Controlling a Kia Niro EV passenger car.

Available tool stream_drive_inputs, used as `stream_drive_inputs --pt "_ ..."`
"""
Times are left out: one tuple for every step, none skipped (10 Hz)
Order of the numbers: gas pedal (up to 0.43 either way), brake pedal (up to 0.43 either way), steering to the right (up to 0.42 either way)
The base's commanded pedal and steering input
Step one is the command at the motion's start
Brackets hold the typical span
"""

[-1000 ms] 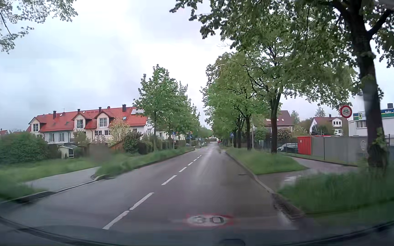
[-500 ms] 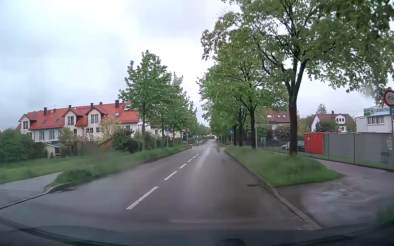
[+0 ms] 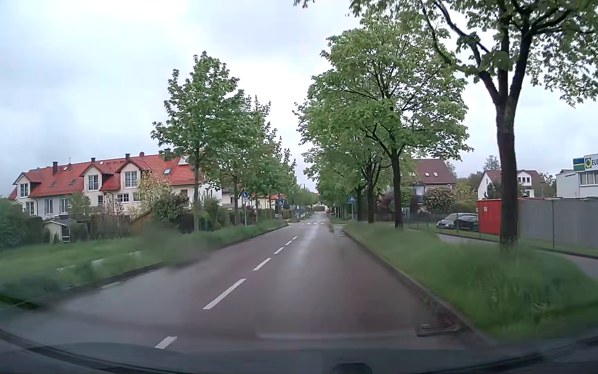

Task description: Follow the waypoints while adhering to traffic rules and regulations

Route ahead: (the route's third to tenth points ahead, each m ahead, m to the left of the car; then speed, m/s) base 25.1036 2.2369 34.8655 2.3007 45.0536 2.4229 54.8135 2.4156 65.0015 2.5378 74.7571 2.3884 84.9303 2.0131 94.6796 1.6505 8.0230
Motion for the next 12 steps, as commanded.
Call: stream_drive_inputs --pt "0.047 0.000 0.000" --pt "0.047 0.000 0.000" --pt "0.047 0.000 0.000" --pt "0.047 0.000 0.000" --pt "0.047 0.000 0.002" --pt "0.047 0.000 0.002" --pt "0.047 0.000 0.002" --pt "0.047 0.000 0.002" --pt "0.059 0.000 0.002" --pt "0.059 0.000 0.002" --pt "0.059 0.000 0.002" --pt "0.059 0.000 0.001"
